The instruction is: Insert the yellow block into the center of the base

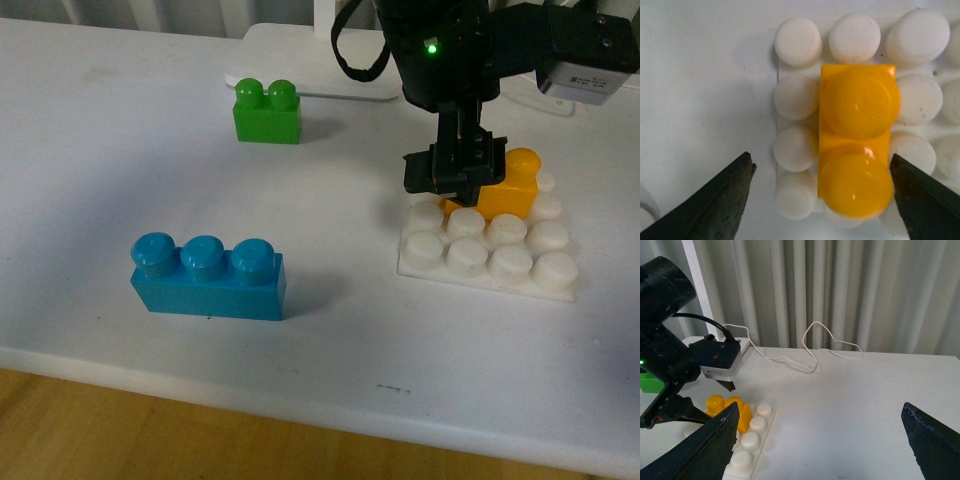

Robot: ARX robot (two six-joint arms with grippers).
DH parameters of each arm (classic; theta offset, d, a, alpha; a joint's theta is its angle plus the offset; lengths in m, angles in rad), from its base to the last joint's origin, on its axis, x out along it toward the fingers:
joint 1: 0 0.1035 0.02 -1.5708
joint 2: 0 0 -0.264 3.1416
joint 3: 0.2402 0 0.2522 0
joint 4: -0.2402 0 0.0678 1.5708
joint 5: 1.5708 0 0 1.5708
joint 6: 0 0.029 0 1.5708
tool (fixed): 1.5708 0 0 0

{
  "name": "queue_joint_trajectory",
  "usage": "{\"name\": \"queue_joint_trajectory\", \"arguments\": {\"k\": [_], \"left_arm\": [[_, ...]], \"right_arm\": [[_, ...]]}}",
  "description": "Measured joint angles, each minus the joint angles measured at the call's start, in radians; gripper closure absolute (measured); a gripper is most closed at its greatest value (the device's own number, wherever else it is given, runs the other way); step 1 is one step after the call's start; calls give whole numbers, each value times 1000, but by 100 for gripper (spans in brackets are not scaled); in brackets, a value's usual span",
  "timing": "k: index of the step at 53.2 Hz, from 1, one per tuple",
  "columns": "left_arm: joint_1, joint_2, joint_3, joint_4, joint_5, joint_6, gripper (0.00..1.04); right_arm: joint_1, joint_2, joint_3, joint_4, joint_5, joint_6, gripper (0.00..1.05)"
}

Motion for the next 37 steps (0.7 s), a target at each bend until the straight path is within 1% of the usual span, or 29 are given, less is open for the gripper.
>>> {"name": "queue_joint_trajectory", "arguments": {"k": [1,5,10,15,24,30,33,37], "left_arm": [[1,-10,-5,-4,-3,3,14],[5,-34,-14,-13,-10,12,5],[7,-78,-31,-18,-16,20,7],[7,-140,-62,-13,-20,32,6],[11,-275,-165,64,-31,39,6],[30,-376,-270,182,-92,39,6],[46,-429,-335,267,-121,34,6],[72,-519,-458,433,-171,11,6]], "right_arm": [[0,0,0,0,0,0,9],[0,0,0,0,0,0,9],[0,0,0,0,0,0,9],[0,0,0,0,0,0,9],[0,0,0,0,0,0,9],[0,0,0,0,0,0,9],[0,0,0,0,0,0,9],[0,0,0,0,0,0,9]]}}
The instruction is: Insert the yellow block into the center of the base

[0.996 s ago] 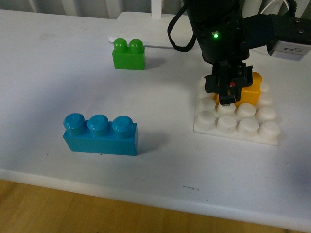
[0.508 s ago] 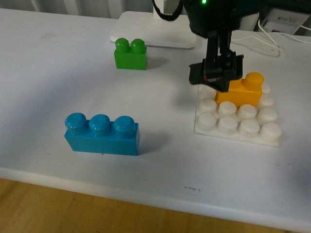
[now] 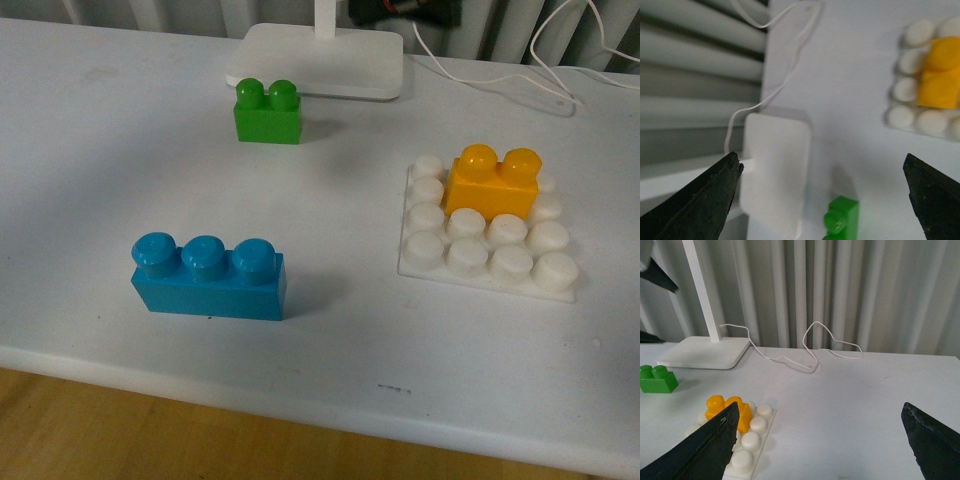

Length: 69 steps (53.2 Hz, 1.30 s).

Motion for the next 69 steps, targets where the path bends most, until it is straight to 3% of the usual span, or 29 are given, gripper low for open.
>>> {"name": "queue_joint_trajectory", "arguments": {"k": [14,20,27,42,51,57,69], "left_arm": [[104,-435,-545,529,-177,-175,6],[138,-568,-695,629,-228,-219,6],[182,-771,-893,756,-352,-319,6],[182,-1107,-1177,760,-582,-588,6],[166,-1167,-1215,753,-579,-694,7],[223,-1228,-1230,588,-415,-948,27],[329,-1334,-1325,578,-316,-1129,65]], "right_arm": [[0,0,0,0,0,0,9],[0,0,0,0,0,0,9],[0,0,0,0,0,0,9],[0,0,0,0,0,0,9],[0,0,0,0,0,0,9],[0,0,0,0,0,0,9],[0,0,0,0,0,0,9]]}}
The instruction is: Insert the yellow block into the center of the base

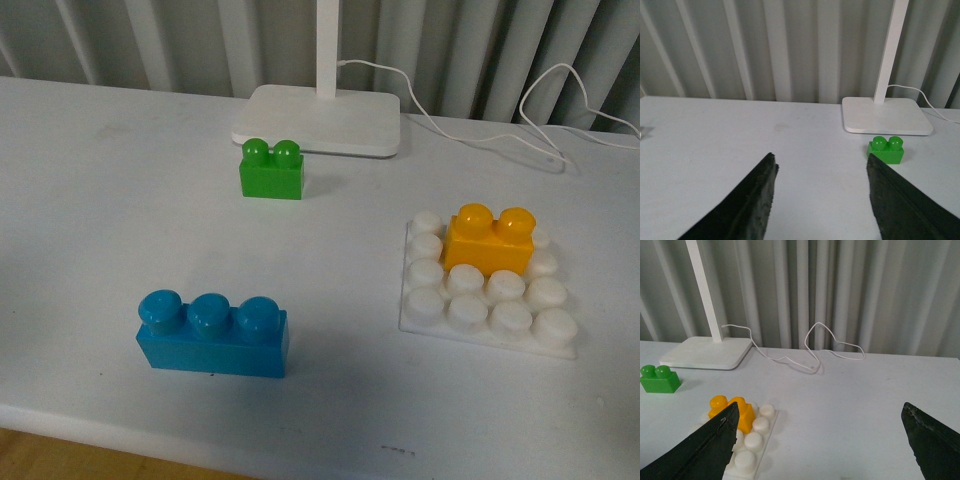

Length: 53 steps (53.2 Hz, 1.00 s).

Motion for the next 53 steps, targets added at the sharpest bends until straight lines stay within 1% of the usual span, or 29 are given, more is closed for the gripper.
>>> {"name": "queue_joint_trajectory", "arguments": {"k": [2,4,5,9,11,15,17,19,22,49,53], "left_arm": [[12,-13,-12,-2,11,-10,70],[34,-39,-33,-6,34,-16,81],[37,-42,-36,-7,37,-17,83],[63,-73,-59,-16,61,-21,97],[72,-85,-67,-20,70,-26,101],[91,-111,-84,-29,86,-30,101],[145,-136,-96,-43,168,-32,101],[179,-151,-104,-50,195,-32,101],[206,-170,-113,-58,195,-35,101],[211,-332,-180,-135,206,-37,101],[211,-417,-180,-251,206,-37,101]], "right_arm": [[0,0,0,0,0,0,9],[0,0,0,0,0,0,9],[0,0,0,0,0,0,9],[0,0,0,0,0,0,9],[0,0,0,0,0,0,9],[0,0,0,0,0,0,9],[0,0,0,0,0,0,9],[0,0,0,0,0,0,9],[0,0,0,0,1,0,9],[0,0,0,0,0,0,9],[0,0,0,0,0,0,9]]}}
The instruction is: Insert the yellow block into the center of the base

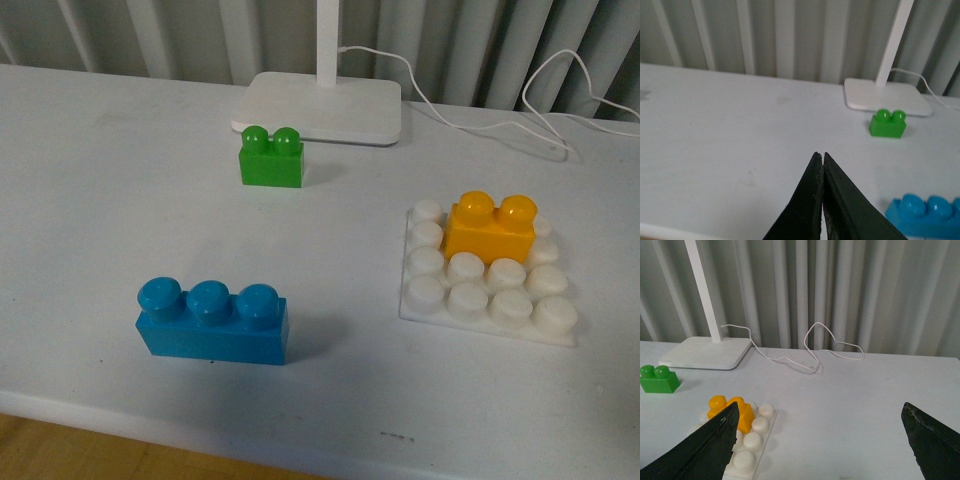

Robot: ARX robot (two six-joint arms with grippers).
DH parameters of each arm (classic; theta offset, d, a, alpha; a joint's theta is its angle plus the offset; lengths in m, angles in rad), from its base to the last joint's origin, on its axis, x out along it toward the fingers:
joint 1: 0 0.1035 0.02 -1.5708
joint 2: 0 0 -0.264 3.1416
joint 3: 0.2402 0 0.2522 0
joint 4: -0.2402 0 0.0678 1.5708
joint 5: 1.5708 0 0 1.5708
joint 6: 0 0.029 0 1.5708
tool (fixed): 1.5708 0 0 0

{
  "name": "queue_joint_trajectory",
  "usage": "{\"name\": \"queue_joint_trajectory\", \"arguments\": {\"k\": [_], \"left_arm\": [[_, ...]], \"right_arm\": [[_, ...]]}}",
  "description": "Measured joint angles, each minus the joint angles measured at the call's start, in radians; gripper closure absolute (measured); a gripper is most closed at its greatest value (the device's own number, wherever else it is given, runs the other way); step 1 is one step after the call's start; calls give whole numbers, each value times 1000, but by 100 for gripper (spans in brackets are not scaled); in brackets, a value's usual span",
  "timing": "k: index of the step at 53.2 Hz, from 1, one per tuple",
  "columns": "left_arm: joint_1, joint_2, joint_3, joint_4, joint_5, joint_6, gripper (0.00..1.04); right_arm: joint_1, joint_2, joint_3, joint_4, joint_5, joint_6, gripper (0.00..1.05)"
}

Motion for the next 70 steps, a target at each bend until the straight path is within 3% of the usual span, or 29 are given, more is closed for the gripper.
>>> {"name": "queue_joint_trajectory", "arguments": {"k": [2,23,53,70], "left_arm": [[0,-63,0,-52,0,0,101],[0,-83,0,-60,0,0,101],[0,-83,0,-60,0,-1,6],[0,-83,0,-60,0,-1,6]], "right_arm": [[0,0,0,0,0,0,9],[0,0,0,0,0,0,9],[0,0,0,0,0,0,9],[0,0,0,0,0,0,9]]}}
